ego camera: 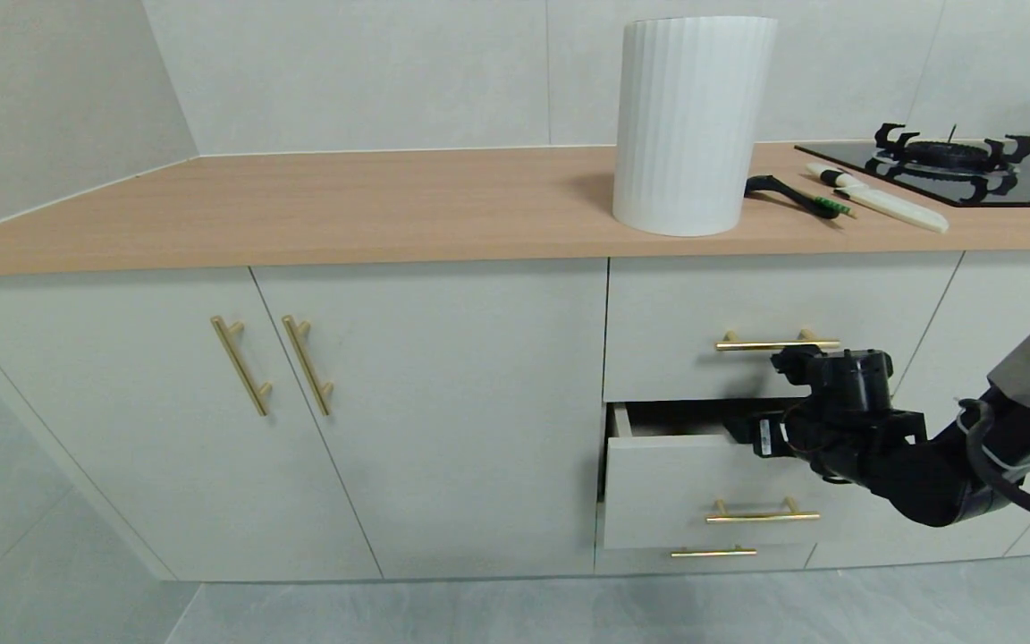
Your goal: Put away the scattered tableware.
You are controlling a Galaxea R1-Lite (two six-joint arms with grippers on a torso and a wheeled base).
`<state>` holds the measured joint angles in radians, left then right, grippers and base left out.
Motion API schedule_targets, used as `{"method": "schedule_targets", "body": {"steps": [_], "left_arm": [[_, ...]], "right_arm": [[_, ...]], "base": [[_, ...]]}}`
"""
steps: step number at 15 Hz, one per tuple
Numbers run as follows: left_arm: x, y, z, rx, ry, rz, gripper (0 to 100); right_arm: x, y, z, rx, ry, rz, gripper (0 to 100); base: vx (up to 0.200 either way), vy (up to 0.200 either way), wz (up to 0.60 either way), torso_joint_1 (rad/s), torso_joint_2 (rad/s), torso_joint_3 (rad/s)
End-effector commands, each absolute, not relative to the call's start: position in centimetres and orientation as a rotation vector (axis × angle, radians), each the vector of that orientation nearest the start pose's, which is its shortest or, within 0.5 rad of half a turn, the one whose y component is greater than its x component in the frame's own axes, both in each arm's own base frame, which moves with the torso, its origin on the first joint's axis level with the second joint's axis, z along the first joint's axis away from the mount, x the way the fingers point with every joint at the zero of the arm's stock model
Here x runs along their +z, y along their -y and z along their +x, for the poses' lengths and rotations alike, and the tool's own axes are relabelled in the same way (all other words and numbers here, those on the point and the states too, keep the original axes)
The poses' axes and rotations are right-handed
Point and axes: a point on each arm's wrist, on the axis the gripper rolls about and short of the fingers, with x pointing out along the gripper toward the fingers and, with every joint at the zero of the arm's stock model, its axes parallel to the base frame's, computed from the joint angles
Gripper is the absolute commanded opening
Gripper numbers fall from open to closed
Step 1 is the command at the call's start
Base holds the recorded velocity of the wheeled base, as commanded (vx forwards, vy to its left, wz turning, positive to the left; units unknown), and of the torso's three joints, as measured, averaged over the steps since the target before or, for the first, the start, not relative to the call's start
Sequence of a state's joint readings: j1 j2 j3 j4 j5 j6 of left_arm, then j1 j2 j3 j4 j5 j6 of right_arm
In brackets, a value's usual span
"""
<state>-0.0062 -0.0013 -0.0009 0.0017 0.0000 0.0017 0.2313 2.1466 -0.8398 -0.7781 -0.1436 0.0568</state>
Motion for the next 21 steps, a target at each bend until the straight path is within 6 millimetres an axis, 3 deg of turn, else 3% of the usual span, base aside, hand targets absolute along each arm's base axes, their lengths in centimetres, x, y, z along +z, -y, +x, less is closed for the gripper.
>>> {"method": "schedule_targets", "body": {"steps": [1,11,15,21], "left_arm": [[7.6,0.0,-2.3,-0.006,0.0,0.002,100],[7.6,0.0,-2.3,-0.006,0.0,0.002,100],[7.6,0.0,-2.3,-0.006,0.0,0.002,100],[7.6,0.0,-2.3,-0.006,0.0,0.002,100]], "right_arm": [[5.7,-8.1,35.7,0.073,-0.528,-0.048,100],[8.0,-7.7,33.0,0.085,-0.726,-0.089,100],[9.4,-8.7,31.0,0.147,-0.867,-0.123,100],[9.8,-8.9,29.0,0.186,-1.017,-0.212,100]], "base": [[0.0,0.0,0.0,0.0,0.0,0.0],[0.0,0.0,0.0,0.0,0.0,0.0],[0.0,0.0,0.0,0.0,0.0,0.0],[0.0,0.0,0.0,0.0,0.0,0.0]]}}
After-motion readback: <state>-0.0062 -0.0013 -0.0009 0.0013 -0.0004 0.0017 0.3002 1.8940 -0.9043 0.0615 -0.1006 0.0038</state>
